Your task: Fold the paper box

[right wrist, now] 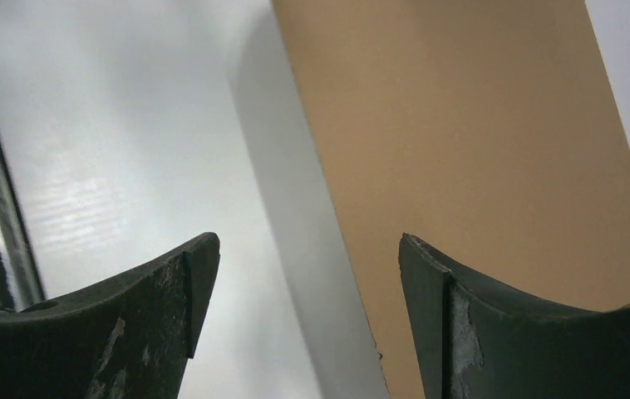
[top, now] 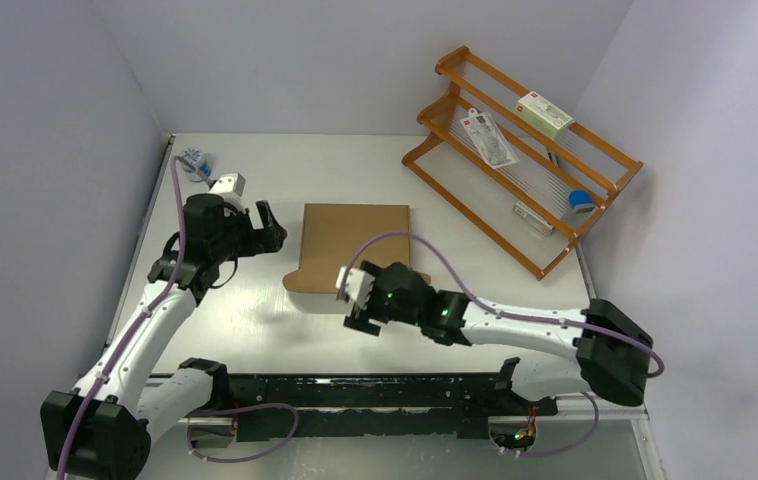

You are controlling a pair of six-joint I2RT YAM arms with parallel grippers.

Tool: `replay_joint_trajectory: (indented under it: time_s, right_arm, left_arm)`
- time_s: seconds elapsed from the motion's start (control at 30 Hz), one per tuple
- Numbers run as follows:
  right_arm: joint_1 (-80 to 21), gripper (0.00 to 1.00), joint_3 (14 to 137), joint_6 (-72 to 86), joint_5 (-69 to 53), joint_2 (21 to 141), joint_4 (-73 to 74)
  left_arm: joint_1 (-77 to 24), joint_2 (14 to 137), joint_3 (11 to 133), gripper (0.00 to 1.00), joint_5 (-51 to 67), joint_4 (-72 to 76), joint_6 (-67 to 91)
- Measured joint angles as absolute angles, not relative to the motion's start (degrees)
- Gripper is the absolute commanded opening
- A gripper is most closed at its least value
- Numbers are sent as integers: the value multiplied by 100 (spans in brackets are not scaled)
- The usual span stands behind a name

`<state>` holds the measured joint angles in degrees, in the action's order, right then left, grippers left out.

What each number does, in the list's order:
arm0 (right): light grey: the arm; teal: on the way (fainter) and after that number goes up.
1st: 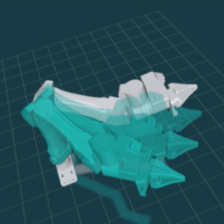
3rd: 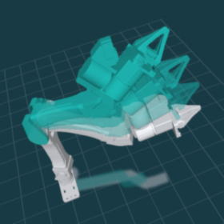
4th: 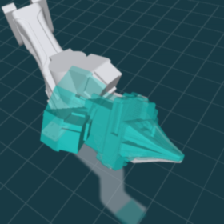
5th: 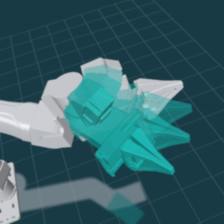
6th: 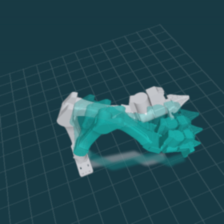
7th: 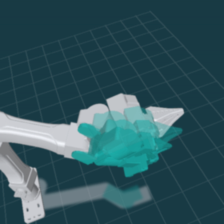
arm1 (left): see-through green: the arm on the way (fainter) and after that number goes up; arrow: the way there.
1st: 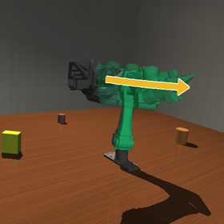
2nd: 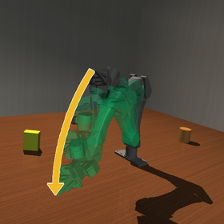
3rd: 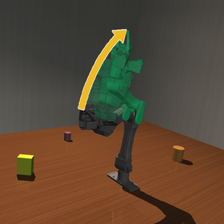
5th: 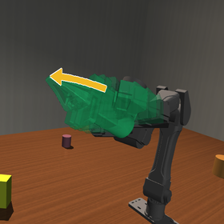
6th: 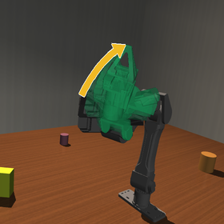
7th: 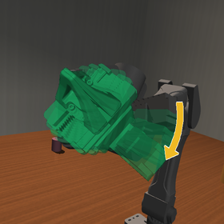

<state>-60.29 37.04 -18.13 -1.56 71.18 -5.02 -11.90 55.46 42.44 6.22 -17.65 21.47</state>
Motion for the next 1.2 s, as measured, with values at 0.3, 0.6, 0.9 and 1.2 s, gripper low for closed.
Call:
replay_joint_trajectory:
  time_s: [0.3, 0.6, 0.9, 1.2]
  right_arm:
    - [-7456, 75, 3677, -3892, 1900, 8342, -1164]
    - [-7533, 63, 3452, -5374, 3465, 9631, -3148]
    - [-7535, 30, 3013, -6807, 4320, 10853, -5854]
    - [-7533, 0, 2862, -7609, 4582, 10759, -7105]
  left_arm:
    - [-1031, 5811, 4484, 99, 670, -2322, 1428]
    - [-1028, 5811, 4484, 99, 792, -2351, 1302]
    - [-1028, 5839, 4469, 99, 947, -2351, 1280]
    - [-1028, 5837, 4469, 99, 996, -2351, 1278]
